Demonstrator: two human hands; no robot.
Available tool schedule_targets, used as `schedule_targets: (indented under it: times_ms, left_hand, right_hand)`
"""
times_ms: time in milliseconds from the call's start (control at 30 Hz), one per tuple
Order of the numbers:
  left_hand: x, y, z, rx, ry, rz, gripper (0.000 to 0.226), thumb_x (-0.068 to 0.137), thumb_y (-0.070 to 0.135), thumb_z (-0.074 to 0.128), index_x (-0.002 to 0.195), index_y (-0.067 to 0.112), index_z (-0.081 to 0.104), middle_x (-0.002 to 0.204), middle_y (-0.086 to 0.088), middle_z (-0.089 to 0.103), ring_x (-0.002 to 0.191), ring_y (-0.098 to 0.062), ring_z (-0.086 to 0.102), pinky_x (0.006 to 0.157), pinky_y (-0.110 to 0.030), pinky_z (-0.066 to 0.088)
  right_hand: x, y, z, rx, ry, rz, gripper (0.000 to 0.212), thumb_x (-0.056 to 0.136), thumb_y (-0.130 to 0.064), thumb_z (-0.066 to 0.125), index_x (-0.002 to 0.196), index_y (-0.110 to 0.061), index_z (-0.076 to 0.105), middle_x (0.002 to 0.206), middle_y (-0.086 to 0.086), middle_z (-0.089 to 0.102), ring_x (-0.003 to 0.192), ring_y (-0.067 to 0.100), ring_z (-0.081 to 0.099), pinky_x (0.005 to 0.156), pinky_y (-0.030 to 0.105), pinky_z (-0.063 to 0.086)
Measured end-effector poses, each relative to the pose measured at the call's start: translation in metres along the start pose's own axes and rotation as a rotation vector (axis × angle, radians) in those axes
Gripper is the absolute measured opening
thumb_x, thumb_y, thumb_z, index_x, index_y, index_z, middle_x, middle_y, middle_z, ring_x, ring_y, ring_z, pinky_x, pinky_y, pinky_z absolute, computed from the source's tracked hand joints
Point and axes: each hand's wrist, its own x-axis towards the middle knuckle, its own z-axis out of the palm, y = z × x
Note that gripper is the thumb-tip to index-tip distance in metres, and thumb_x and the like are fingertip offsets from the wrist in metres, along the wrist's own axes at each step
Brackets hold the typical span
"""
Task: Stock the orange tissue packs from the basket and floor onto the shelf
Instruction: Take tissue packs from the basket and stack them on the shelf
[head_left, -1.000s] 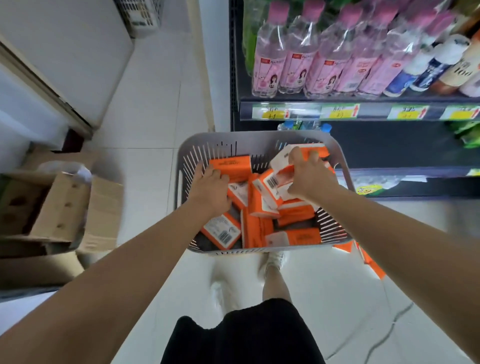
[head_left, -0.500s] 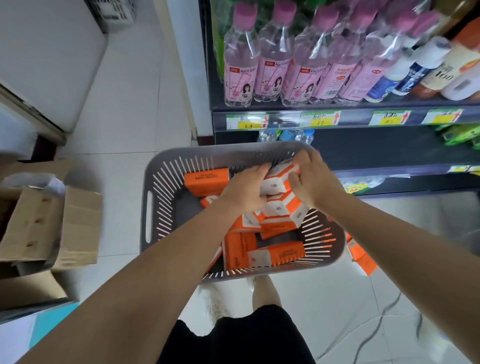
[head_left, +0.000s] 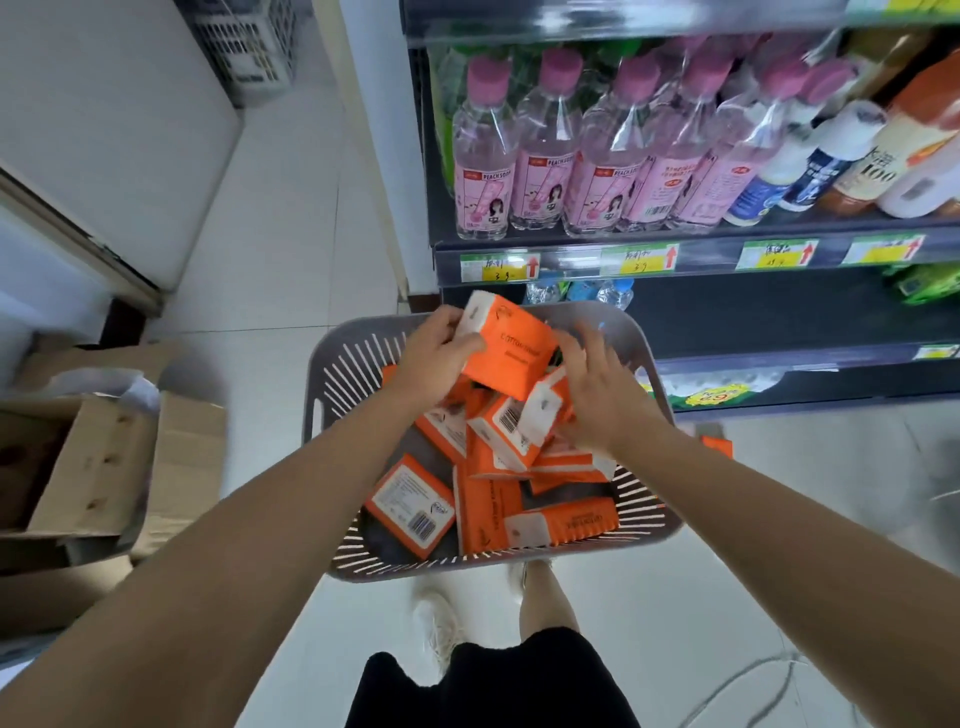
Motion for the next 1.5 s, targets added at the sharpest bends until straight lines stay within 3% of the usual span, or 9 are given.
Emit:
schedule_targets:
  times_ms: [167,300,400,533,667,800,900,1267,1500]
  left_hand:
    - [-0.011,0.011,-0.049,-0.104,0.108,-0.095,0.026,0.066,0.032,0.063,0.086,0.015,0.061,0.080,-0.001,0.060,0.077,-0.017,0.058,0.072,-0.032,0.046]
    - [-0.025,0.034,-0.081,-0.169,0.063,-0.079,0.039,0.066,0.023,0.065,0.101,0.007,0.058,0.090,-0.010,0.062,0.078,-0.023,0.062,0.062,-0.029,0.055]
    - [-0.039,0.057,-0.101,-0.214,-0.035,-0.069,0.050,0.060,0.015,0.065,0.108,0.011,0.051,0.099,-0.013,0.063,0.083,-0.025,0.063,0.067,-0.033,0.056]
    - [-0.056,0.094,-0.129,-0.198,-0.216,-0.023,0.049,0.055,0.004,0.061,0.102,0.018,0.055,0.102,-0.013,0.064,0.092,-0.029,0.063,0.077,-0.038,0.052]
    - [-0.080,0.135,-0.146,-0.141,-0.297,0.044,0.052,0.056,0.014,0.082,0.105,0.014,0.064,0.109,-0.010,0.068,0.097,-0.025,0.068,0.077,-0.033,0.055]
    - [-0.095,0.173,-0.156,-0.098,-0.236,0.164,0.061,0.059,0.034,0.087,0.115,0.018,0.067,0.113,-0.005,0.072,0.105,-0.023,0.068,0.091,-0.039,0.054]
    - [-0.101,0.202,-0.162,-0.100,-0.186,0.254,0.041,0.073,0.025,0.082,0.112,0.019,0.069,0.109,-0.003,0.074,0.102,-0.021,0.070,0.089,-0.036,0.055]
    - [-0.047,0.285,-0.151,-0.304,0.124,0.437,0.049,0.077,0.027,0.078,0.119,0.020,0.054,0.109,-0.002,0.069,0.094,-0.015,0.069,0.075,-0.028,0.055]
    - [0.028,0.318,-0.124,-0.210,0.128,0.417,0.040,0.080,0.021,0.077,0.115,0.015,0.058,0.111,-0.004,0.062,0.104,-0.022,0.064,0.083,-0.033,0.056]
  right_hand:
    - [0.008,-0.019,-0.006,-0.277,-0.180,-0.164,0.068,0.083,-0.030,0.066,0.141,-0.016,0.033,0.140,0.006,0.048,0.131,0.027,0.042,0.110,0.041,0.029]
    - [0.010,-0.030,-0.052,0.132,-0.049,0.009,0.037,0.082,-0.040,0.062,0.107,-0.018,0.048,0.099,0.002,0.063,0.096,0.024,0.062,0.079,0.035,0.051]
    - [0.008,-0.035,-0.097,0.356,0.033,0.057,0.030,0.076,-0.037,0.069,0.087,-0.021,0.046,0.078,-0.002,0.057,0.073,0.019,0.056,0.059,0.031,0.043]
    - [-0.002,-0.040,-0.160,0.416,0.068,-0.043,0.033,0.064,-0.027,0.083,0.085,-0.015,0.060,0.081,0.001,0.060,0.075,0.020,0.056,0.068,0.038,0.048]
    - [-0.017,-0.054,-0.216,0.356,0.049,-0.108,0.039,0.059,-0.024,0.089,0.085,-0.005,0.066,0.081,0.004,0.058,0.074,0.019,0.051,0.064,0.032,0.038]
    - [-0.029,-0.068,-0.268,0.343,0.121,-0.180,0.029,0.056,-0.020,0.089,0.068,-0.027,0.064,0.072,-0.003,0.058,0.068,0.014,0.052,0.062,0.029,0.040]
    - [-0.036,-0.071,-0.305,0.326,0.192,-0.204,0.028,0.054,-0.021,0.091,0.074,-0.021,0.071,0.062,-0.008,0.054,0.058,0.007,0.047,0.057,0.023,0.037]
    - [-0.028,-0.004,-0.398,0.740,0.562,-0.126,0.029,0.065,-0.021,0.088,0.084,-0.006,0.071,0.074,0.003,0.067,0.067,0.015,0.060,0.061,0.024,0.047]
    - [0.013,0.068,-0.410,0.924,0.701,0.000,0.041,0.063,-0.030,0.088,0.091,-0.007,0.068,0.093,0.011,0.071,0.089,0.027,0.069,0.085,0.045,0.056]
